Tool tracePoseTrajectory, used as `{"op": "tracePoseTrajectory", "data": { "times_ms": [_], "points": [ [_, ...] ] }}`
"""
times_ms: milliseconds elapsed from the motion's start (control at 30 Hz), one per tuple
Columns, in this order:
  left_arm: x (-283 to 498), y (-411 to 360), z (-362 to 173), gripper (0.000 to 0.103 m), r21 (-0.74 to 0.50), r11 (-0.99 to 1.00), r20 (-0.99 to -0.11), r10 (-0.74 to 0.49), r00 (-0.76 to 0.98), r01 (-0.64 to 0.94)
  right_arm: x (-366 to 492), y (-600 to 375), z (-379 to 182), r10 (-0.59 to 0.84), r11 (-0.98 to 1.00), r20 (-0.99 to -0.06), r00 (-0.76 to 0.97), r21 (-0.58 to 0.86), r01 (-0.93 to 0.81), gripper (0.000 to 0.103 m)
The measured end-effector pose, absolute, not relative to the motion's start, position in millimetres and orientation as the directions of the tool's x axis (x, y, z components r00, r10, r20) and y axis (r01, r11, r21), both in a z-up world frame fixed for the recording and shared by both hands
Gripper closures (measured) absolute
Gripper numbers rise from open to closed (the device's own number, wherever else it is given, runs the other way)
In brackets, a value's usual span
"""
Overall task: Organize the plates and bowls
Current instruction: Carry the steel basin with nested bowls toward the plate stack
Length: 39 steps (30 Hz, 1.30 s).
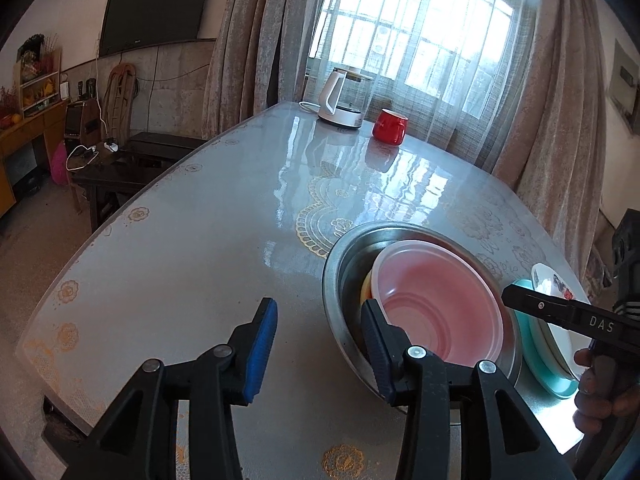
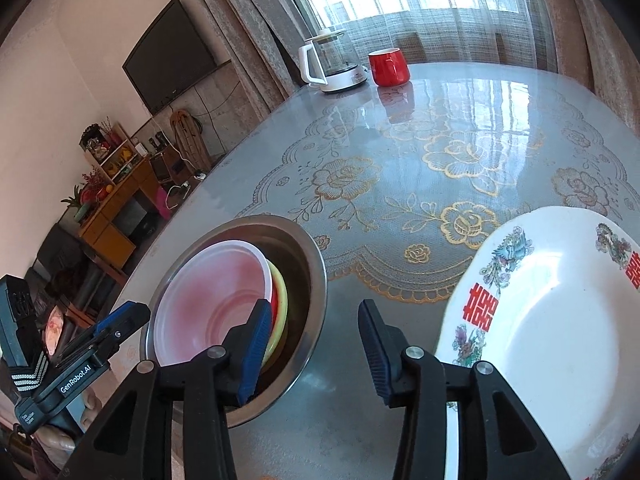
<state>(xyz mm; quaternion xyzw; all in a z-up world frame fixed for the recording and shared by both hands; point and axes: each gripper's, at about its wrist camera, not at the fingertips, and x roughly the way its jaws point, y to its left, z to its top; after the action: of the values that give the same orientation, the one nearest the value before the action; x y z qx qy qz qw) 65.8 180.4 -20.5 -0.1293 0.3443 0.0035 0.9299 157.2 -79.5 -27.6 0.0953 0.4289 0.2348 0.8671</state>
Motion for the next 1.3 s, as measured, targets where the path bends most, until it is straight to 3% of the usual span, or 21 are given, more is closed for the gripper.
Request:
{"op": "tracePoseTrajectory", "data": {
  "times_ms": [200, 300, 433, 567, 733, 1300],
  "points": [
    [68, 189, -25, 0.059, -0.307, 0.947, -0.654, -0.140, 0.743, -0.092, 165, -82, -33, 0.502, 0.865, -0.711, 0.492, 0.406, -0.295, 0.059],
    [71, 189, -26, 0.062, -0.311, 0.947, -0.660, -0.149, 0.737, -0.086, 166, -81, -34, 0.503, 0.864, -0.712, 0.490, 0.407, -0.295, 0.069],
    [77, 188, -29, 0.077, -0.340, 0.938, -0.666, -0.186, 0.723, -0.071, 168, -76, -33, 0.504, 0.863, -0.716, 0.483, 0.399, -0.310, 0.074],
    [81, 185, -29, 0.083, -0.342, 0.938, -0.666, -0.194, 0.720, -0.064, 169, -67, -31, 0.476, 0.876, -0.737, 0.481, 0.349, -0.333, 0.074],
    [85, 181, -32, 0.087, -0.344, 0.938, -0.666, -0.208, 0.716, -0.047, 171, -53, -32, 0.430, 0.890, -0.763, 0.483, 0.269, -0.368, 0.075],
    [72, 184, -24, 0.087, -0.316, 0.946, -0.660, -0.163, 0.733, -0.075, 163, -54, -31, 0.502, 0.852, -0.746, 0.436, 0.341, -0.398, 0.075]
  ]
}}
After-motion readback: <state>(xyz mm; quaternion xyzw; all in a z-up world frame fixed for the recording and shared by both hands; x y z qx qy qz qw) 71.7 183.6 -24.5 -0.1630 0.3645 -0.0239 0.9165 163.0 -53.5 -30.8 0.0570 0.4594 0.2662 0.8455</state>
